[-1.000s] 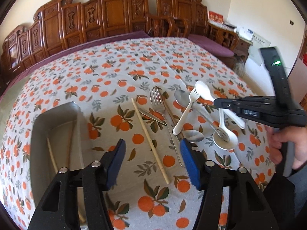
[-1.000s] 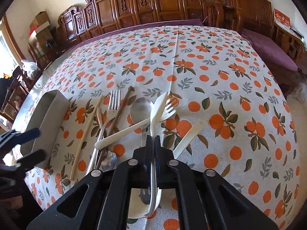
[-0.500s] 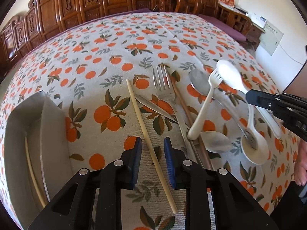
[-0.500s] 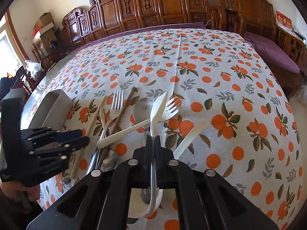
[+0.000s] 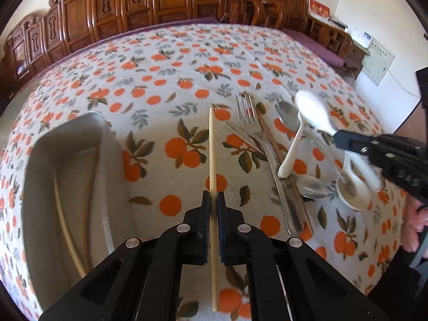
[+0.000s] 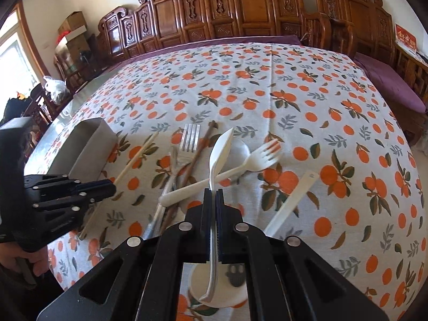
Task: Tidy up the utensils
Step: 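Lift the white spoon with the right tool while the left grasps another chopstick, then release the chopstick into the tray with the left tool while the right carries the spoon over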
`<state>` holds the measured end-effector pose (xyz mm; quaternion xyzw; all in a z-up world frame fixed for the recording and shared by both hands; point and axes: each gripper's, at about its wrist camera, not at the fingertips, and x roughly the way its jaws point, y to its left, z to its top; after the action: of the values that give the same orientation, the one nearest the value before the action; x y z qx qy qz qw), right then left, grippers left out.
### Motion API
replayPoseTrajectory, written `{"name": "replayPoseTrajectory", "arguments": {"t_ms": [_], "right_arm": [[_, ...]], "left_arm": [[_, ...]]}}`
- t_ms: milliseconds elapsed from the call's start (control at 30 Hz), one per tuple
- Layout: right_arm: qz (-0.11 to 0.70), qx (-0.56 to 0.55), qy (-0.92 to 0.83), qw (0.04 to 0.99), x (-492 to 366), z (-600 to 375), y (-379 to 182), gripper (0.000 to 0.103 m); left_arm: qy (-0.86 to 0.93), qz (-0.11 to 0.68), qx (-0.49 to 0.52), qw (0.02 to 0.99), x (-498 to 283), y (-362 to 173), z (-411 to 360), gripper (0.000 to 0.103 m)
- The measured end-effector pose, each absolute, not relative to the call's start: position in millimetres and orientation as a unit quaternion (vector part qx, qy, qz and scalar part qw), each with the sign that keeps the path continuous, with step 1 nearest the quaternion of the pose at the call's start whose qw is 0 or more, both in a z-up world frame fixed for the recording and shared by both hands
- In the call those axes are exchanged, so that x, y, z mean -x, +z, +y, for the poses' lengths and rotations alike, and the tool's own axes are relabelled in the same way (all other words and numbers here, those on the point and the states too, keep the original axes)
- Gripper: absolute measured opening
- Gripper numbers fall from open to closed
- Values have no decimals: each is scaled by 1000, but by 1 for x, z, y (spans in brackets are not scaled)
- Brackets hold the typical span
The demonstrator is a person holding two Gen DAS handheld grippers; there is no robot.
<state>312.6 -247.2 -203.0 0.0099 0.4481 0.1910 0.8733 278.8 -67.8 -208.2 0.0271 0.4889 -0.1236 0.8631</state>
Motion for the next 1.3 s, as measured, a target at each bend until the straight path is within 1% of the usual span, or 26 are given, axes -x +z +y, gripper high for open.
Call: {"name": "replayPoseTrajectory", "arguments": {"t_ms": [300, 567, 833, 967, 1200, 1300], "right_arm": [[438, 13, 211, 874, -299, -214, -192, 4], [420, 29, 236, 876, -277, -186, -180, 4], [422, 54, 249, 870, -261, -159, -187, 4], [419, 57, 258, 869, -256, -152, -187, 4], [421, 58, 260, 867, -257, -149, -189, 4], [423, 57, 258, 867, -258, -150, -192, 4]], "left_arm": [[-124, 445, -19, 887, -258, -159, -47, 4], [-127, 427, -9, 895, -243, -140, -22, 4], [-116, 396, 18, 911, -228, -122, 12, 4], [-101, 398, 16, 912, -225, -125, 24, 4], [-75, 440, 30, 894, -239, -164, 46, 4], [-72, 445, 39, 892, -242, -171, 51, 4]]}}
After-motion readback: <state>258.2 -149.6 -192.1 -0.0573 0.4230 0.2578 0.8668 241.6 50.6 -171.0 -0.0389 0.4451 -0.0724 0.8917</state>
